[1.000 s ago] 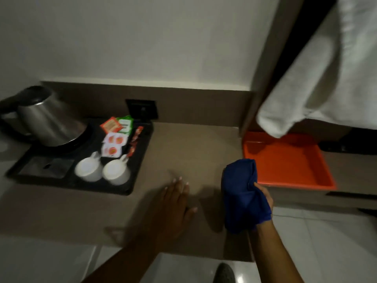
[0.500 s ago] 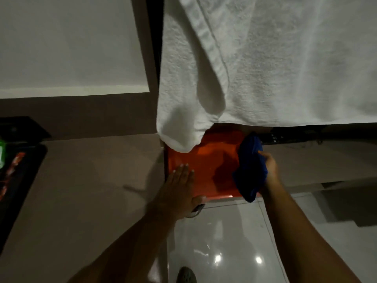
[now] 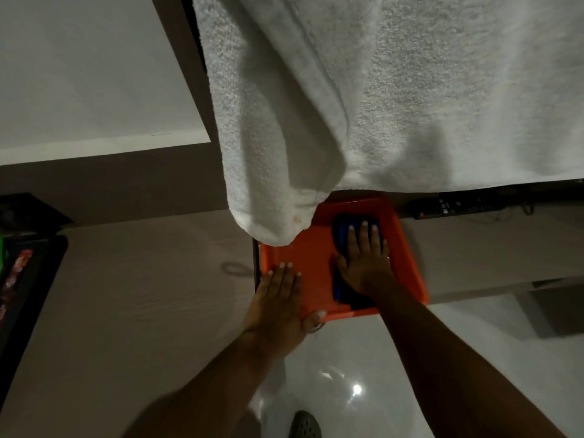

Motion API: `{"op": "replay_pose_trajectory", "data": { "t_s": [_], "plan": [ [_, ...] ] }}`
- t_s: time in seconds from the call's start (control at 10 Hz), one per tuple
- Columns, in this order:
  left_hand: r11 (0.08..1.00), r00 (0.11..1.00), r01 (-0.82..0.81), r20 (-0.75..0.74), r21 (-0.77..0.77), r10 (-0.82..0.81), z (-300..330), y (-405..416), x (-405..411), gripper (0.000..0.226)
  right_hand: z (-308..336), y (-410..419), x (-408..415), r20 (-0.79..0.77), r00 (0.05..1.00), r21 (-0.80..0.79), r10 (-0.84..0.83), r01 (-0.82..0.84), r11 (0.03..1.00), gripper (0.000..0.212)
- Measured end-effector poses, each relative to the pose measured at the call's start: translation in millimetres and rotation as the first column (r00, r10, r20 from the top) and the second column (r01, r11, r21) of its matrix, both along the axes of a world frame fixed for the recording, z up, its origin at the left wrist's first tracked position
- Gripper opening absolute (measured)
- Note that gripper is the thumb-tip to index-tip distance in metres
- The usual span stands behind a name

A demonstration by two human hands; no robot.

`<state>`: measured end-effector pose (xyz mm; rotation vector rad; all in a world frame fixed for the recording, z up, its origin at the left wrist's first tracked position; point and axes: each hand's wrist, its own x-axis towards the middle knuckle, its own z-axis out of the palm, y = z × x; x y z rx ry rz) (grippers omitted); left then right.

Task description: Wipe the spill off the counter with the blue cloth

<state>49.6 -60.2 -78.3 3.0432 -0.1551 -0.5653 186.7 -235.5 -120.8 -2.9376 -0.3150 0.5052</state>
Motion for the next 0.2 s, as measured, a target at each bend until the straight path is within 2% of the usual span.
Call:
{"op": "replay_pose_trajectory", "data": {
  "t_s": [0.1,0.2],
  "plan": [
    [0.996,0.998,0.015,0.056,-0.092,-0.010,5,8,0,0.096,13,0,-10,0.032,0.999,0.070,-0.014,0.012,0.998,0.077],
    [0.984,0.982,0.013,0.187,-0.179,0.021,18,29,-15,0.092,31,12,-36,0.136,0.990,0.195,-0.027,0.000,0.981,0.076]
  ]
}}
